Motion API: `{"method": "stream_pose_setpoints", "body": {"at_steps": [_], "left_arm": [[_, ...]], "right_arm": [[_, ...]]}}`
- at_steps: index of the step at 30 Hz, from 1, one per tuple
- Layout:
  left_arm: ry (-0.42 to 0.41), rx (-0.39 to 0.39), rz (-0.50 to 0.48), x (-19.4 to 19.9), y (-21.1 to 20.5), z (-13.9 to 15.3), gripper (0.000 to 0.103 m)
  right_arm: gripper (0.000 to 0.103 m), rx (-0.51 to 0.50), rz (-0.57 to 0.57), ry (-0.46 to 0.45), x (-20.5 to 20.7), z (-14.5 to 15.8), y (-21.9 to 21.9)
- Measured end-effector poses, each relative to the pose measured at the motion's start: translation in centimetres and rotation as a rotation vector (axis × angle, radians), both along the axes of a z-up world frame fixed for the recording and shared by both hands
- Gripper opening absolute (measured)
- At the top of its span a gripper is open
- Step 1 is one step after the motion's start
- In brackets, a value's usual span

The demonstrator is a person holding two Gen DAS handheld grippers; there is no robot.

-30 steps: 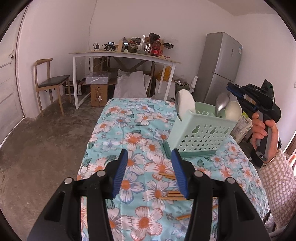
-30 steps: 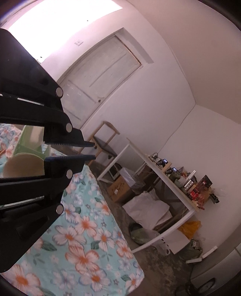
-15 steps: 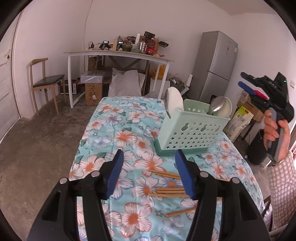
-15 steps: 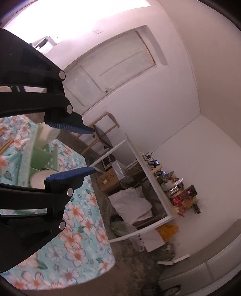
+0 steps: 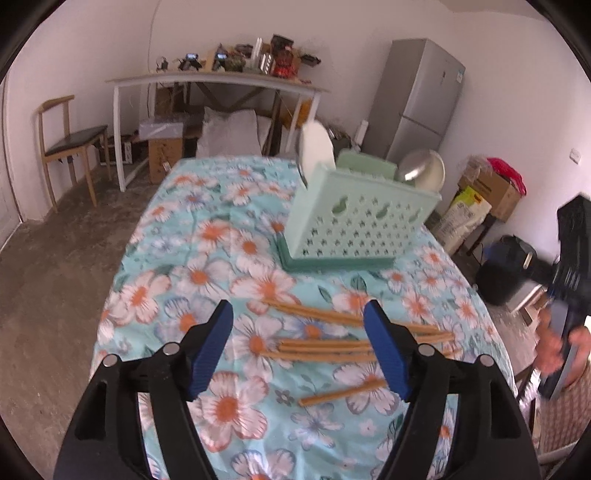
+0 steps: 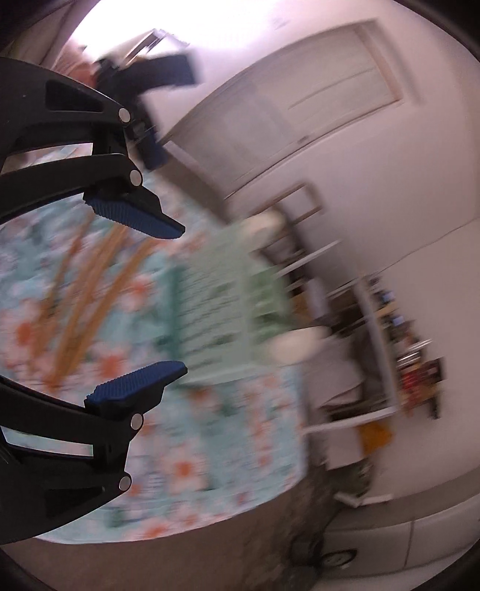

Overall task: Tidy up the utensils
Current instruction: 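Move both tools back over the wooden chopsticks on the quilt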

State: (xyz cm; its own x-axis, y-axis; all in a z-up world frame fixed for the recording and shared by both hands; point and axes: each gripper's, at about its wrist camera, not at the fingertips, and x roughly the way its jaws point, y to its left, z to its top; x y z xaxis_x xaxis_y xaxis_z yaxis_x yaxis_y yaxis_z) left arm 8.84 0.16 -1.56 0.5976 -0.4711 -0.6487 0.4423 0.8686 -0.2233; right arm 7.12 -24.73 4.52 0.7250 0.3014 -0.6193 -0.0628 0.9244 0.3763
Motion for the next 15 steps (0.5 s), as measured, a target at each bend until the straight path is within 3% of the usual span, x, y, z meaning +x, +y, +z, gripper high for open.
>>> {"method": "stream_pose_setpoints", "body": {"at_steps": [5,9,15], "left_arm": [[0.045,0.026,-0.058,-0.8,-0.9,-1.6,0.074],[0.087,0.068,-0.097,-1.6,-1.5,-3.2,0.075],[0.18,0.095,-0.086,-1.9,-1.8,-5.8,0.076]], "right_arm": [[0.079,0.0,0.039,0.158,-2.3,-5.2,3.4],[0.081,0.037,0.061,0.245,-4.1,-7.8,5.1],[0.089,0.017,0.051,0.254,-5.8,-9.6,7.0]]}}
